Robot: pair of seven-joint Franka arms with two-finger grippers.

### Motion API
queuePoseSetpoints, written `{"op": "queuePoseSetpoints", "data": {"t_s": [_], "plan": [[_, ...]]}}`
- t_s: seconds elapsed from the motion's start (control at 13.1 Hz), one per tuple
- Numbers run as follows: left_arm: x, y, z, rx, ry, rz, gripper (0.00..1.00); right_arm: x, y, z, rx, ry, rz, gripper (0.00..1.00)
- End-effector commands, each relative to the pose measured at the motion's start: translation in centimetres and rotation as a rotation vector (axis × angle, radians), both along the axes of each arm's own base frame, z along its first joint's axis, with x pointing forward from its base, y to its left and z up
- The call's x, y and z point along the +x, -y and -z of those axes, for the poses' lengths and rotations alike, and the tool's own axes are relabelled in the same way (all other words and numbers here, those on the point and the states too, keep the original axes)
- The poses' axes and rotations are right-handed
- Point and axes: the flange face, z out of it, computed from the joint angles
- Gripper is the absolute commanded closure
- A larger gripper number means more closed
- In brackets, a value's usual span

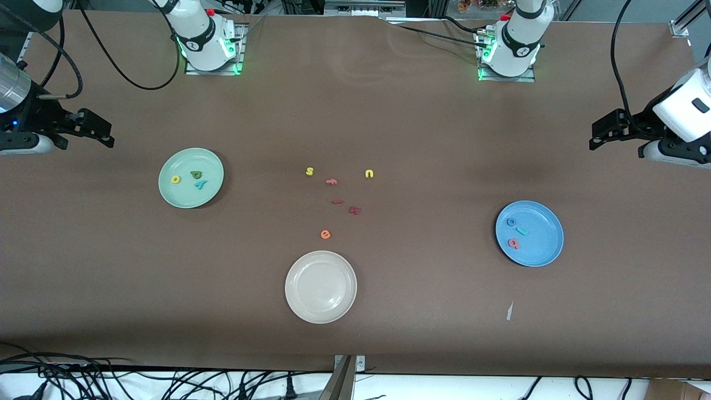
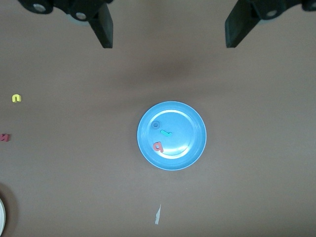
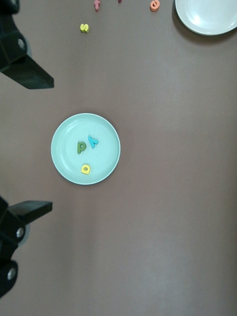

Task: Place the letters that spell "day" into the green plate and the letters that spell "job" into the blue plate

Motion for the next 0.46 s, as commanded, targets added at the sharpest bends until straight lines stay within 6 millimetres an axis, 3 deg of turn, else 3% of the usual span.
{"op": "queuePoseSetpoints", "data": {"t_s": [0.0,0.38], "plan": [[0.19,-0.17,-0.61,-0.009,-0.005,0.002,0.00,-0.23,-0.02,-1.10,0.016,-0.005,-0.017,0.00],[0.19,-0.17,-0.61,-0.009,-0.005,0.002,0.00,-0.03,-0.11,-0.86,0.016,-0.006,-0.013,0.00]]}}
